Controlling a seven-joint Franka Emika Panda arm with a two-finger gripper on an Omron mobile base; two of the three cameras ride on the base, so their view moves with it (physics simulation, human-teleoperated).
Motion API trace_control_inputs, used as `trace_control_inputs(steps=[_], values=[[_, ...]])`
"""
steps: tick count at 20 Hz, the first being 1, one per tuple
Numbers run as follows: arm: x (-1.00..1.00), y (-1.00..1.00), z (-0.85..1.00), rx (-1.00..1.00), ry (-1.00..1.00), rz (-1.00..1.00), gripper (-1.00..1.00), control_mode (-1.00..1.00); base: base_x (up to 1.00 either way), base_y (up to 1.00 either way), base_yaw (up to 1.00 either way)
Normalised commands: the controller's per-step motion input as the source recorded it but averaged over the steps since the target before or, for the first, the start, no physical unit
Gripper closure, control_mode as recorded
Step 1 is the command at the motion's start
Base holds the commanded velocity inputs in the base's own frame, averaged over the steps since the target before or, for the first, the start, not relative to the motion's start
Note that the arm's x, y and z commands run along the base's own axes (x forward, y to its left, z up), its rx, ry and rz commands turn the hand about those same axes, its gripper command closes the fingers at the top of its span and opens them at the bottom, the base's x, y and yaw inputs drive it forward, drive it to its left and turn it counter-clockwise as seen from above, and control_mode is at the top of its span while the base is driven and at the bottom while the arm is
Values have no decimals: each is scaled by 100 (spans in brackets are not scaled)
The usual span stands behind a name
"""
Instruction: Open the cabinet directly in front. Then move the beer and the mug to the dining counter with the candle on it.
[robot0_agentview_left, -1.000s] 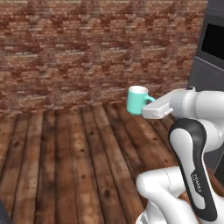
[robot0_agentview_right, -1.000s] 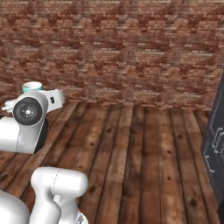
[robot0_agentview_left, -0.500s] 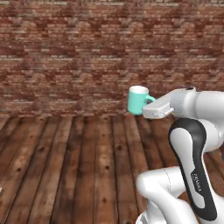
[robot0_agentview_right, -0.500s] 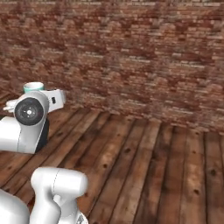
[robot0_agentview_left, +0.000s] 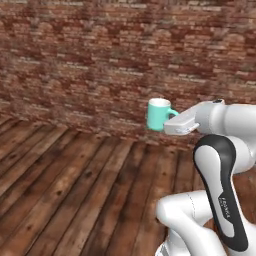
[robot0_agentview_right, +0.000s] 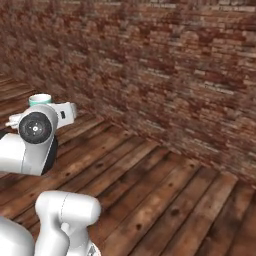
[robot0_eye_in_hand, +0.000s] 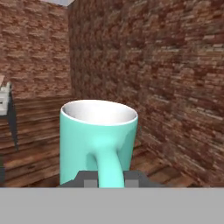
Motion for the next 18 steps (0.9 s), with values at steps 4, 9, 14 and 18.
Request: trace_control_inputs(steps=[4,9,14,18], values=[[0,0,0,0,0,0,100,100,100,-15,58],[0,0,0,0,0,0,100,100,100,-17,57],[0,0,0,0,0,0,100,100,100,-6,50],[0,0,0,0,0,0,100,100,100,0,40]])
